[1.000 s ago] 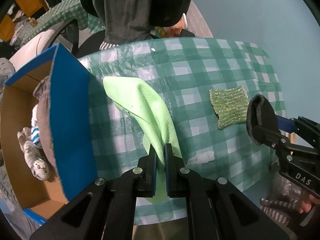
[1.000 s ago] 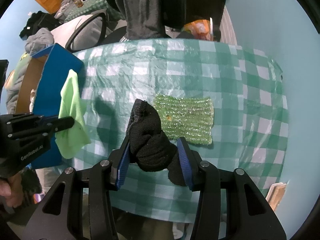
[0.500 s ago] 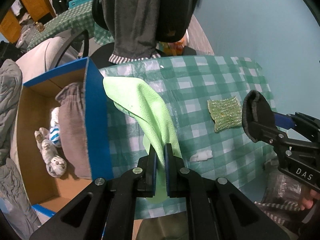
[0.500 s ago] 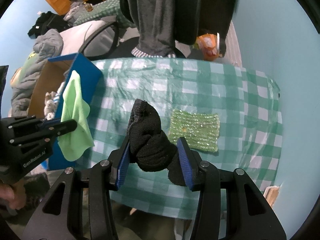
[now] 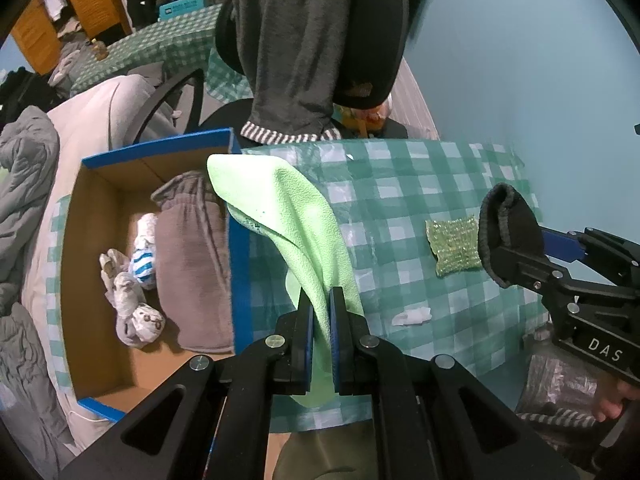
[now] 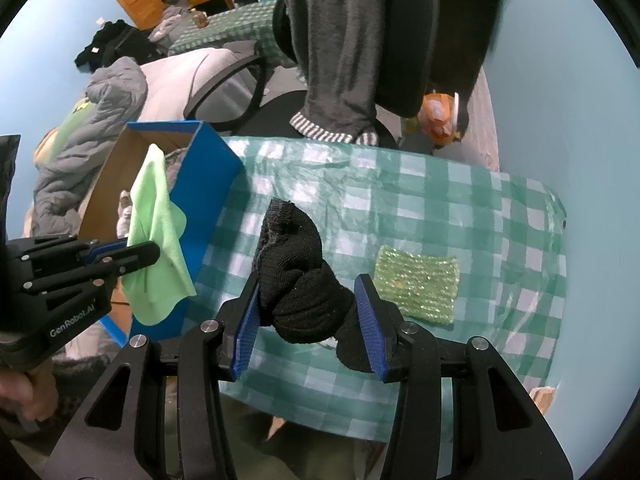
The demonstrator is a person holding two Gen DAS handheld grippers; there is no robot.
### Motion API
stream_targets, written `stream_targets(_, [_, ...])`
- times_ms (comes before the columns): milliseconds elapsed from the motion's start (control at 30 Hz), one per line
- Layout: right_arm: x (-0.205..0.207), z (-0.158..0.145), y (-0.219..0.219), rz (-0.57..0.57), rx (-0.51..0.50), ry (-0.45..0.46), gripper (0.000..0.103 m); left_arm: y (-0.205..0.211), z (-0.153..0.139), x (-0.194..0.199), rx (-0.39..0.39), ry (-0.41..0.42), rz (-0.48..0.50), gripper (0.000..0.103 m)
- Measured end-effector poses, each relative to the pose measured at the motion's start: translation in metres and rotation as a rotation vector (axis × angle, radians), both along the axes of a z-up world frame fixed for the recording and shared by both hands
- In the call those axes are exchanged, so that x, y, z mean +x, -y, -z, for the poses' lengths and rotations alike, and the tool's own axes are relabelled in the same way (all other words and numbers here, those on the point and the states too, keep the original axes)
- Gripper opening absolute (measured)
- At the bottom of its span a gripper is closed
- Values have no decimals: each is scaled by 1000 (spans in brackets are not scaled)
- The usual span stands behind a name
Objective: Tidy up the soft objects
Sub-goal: 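Lift the green cloth with the left tool while the right tool lifts the black glove, then carry the green cloth and black glove over the cardboard box with both tools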
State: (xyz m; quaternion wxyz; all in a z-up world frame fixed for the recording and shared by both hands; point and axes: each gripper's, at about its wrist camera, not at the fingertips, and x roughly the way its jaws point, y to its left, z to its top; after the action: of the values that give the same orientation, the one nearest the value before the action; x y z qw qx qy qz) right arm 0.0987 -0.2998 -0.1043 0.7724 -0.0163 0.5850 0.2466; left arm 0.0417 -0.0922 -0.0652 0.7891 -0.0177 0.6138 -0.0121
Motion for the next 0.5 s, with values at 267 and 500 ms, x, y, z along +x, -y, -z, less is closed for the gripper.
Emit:
stream_targets(267, [1,-13,-25,-41,14,26,45,-20,-15,-3,-4,31,-35,7])
stream_targets(500, [1,-19,-50,-77,22,37,45,-41,-22,-7,-1,46,-70,7])
